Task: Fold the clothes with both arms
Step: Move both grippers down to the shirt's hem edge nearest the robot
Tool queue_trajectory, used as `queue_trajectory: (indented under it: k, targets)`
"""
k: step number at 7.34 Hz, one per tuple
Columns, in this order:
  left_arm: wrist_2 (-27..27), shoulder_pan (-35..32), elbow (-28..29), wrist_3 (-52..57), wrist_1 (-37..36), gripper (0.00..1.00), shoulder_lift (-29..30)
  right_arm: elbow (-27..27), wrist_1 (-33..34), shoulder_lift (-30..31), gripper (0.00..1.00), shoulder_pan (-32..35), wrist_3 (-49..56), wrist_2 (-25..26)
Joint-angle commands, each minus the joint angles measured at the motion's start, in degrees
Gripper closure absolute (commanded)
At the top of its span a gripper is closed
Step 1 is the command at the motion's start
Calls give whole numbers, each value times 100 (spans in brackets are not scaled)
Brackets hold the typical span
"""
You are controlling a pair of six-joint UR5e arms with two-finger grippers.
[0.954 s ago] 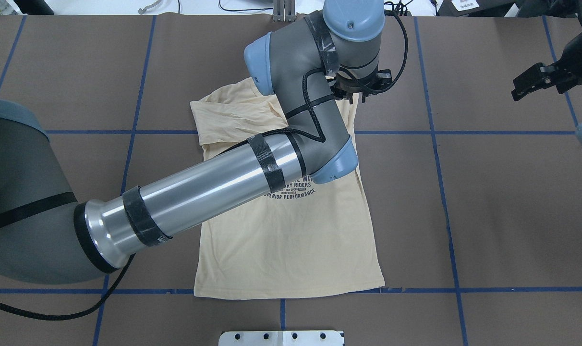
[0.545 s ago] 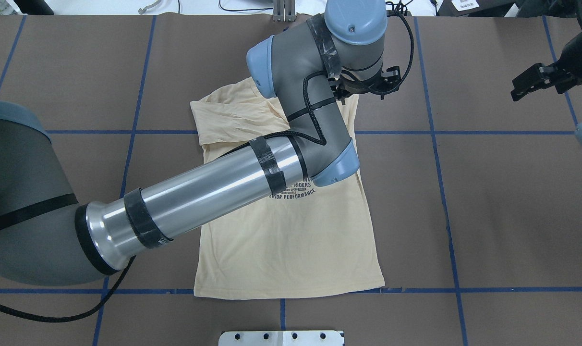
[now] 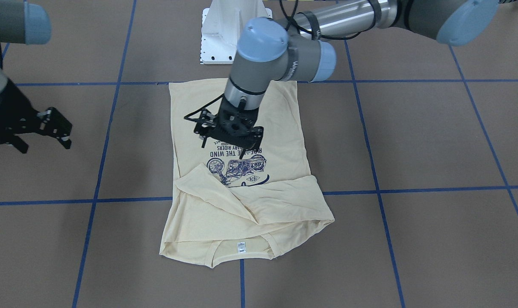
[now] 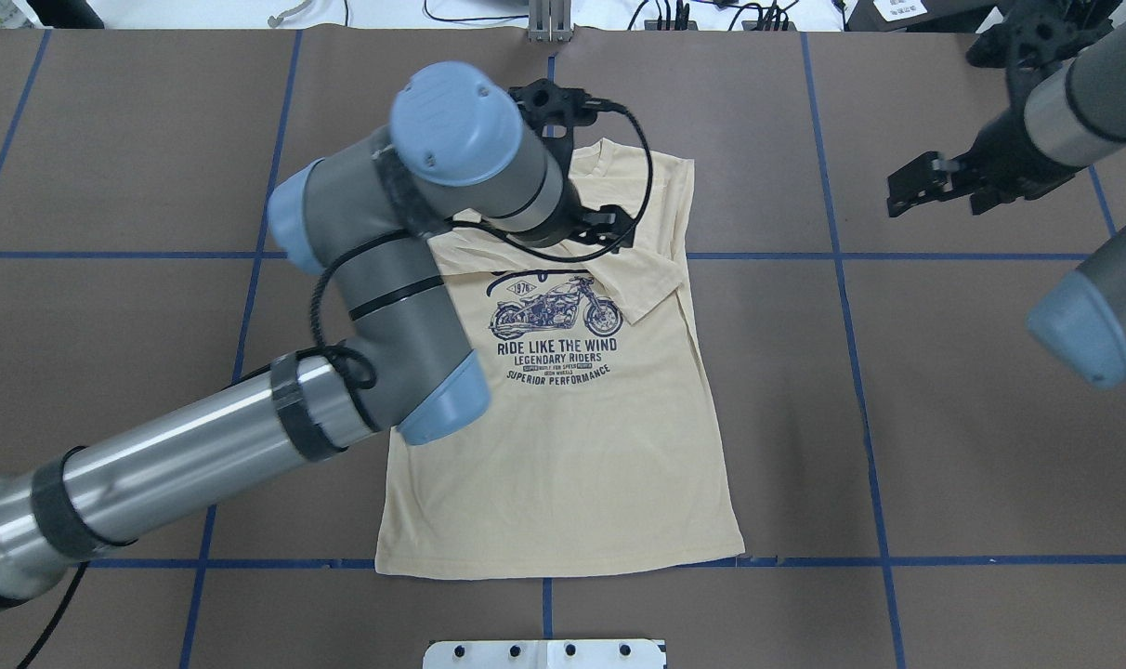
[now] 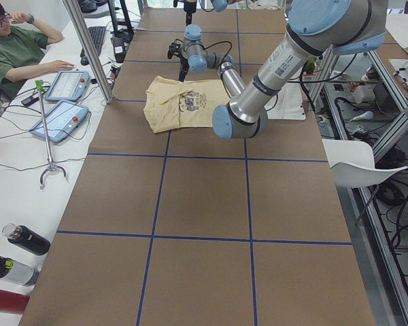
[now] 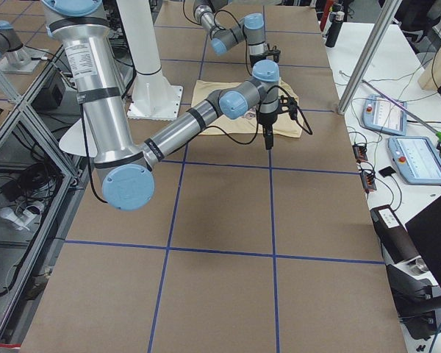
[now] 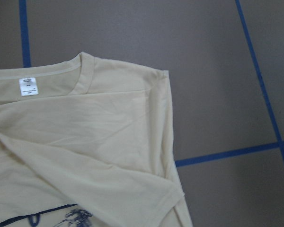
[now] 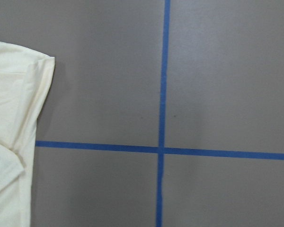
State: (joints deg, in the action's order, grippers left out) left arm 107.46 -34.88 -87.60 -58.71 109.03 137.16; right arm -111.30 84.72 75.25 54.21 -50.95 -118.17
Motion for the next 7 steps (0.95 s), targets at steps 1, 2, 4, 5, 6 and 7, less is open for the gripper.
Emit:
queue_trajectory:
  k: [1, 2, 4, 5, 6, 7]
  targets:
    - [-23, 25, -1323, 298, -23, 0, -1457, -197, -360, -237, 0, -1495, -1851, 1221]
    - [-41, 51, -1825, 369, -5, 0, -2065, -364, -325, -256, 0, -1953, -2380, 1339]
    - [-172, 340, -2478, 220, 30, 0, -3059, -637, -307, -204, 0, -3025, -3146, 2136]
    - [-573, 690, -2724, 55, 39, 0, -3403, -690, -307, -177, 0, -3396, -3367, 2358]
    - [-820, 1181, -2796, -521, 48, 0, -3546, -700, -298, -160, 0, -3617, -3395, 2586]
    - [-1075, 1664, -2789, -1032, 39, 0, -3539, -700, -298, -159, 0, -3654, -3413, 2606]
